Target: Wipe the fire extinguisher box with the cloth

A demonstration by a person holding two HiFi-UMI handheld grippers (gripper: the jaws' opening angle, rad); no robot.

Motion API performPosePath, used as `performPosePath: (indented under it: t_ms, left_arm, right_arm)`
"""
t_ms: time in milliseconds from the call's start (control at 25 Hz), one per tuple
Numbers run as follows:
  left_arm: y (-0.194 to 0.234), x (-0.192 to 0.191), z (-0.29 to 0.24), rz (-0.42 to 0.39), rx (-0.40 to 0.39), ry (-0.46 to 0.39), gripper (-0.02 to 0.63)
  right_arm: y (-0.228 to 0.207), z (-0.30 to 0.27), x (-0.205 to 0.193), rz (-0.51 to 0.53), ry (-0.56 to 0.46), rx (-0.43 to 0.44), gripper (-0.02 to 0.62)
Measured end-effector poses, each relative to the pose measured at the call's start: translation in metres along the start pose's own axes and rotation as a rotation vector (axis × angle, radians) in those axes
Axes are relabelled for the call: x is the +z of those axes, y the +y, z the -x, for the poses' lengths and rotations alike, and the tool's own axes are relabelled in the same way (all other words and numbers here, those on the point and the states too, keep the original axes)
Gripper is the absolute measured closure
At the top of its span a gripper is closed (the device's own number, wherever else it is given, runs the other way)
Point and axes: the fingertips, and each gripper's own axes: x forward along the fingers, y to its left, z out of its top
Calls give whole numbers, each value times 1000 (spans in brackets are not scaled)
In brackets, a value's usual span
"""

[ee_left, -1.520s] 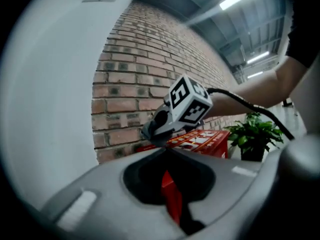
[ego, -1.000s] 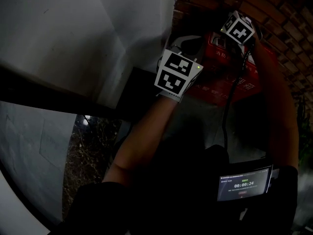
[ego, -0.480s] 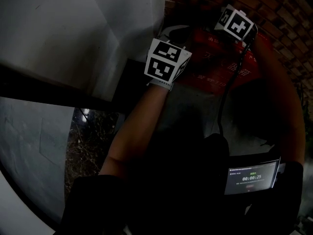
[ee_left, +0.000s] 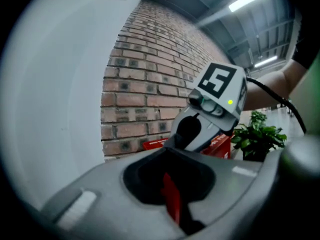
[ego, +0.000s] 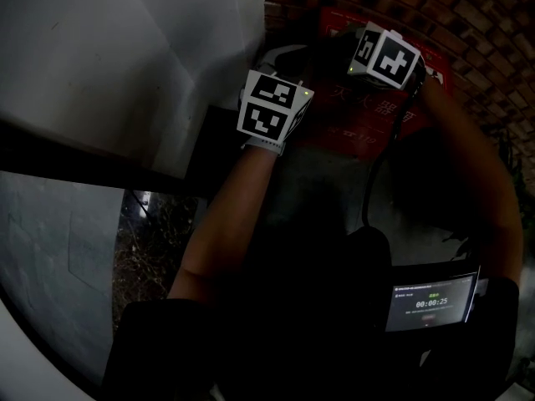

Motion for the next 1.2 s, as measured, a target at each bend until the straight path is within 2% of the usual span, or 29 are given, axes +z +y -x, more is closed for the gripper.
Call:
performPosePath:
  t_ms: [240, 400, 520, 760, 840, 1200]
  left_arm:
    - [-2, 2, -1, 7, 0, -13, 604]
    - [-2, 5, -3, 20, -3, -28, 604]
    - [0, 7, -5, 29, 0, -35, 604]
    - [-5, 10, -12, 18, -23, -33, 604]
    - [-8, 8, -15, 14, -34, -31, 604]
    - [-15, 8, -21, -26, -43, -33, 604]
  right_arm:
    - [30, 7, 11, 13, -13, 41, 563]
    - [30, 11, 8, 18, -2, 41, 561]
    - [4, 18, -7, -1, 13, -9, 561]
    - [-86, 26, -50, -65, 70, -186, 561]
    - [-107, 21, -65, -75, 96, -213, 561]
    - [-137, -2, -91, 42, 257, -294, 561]
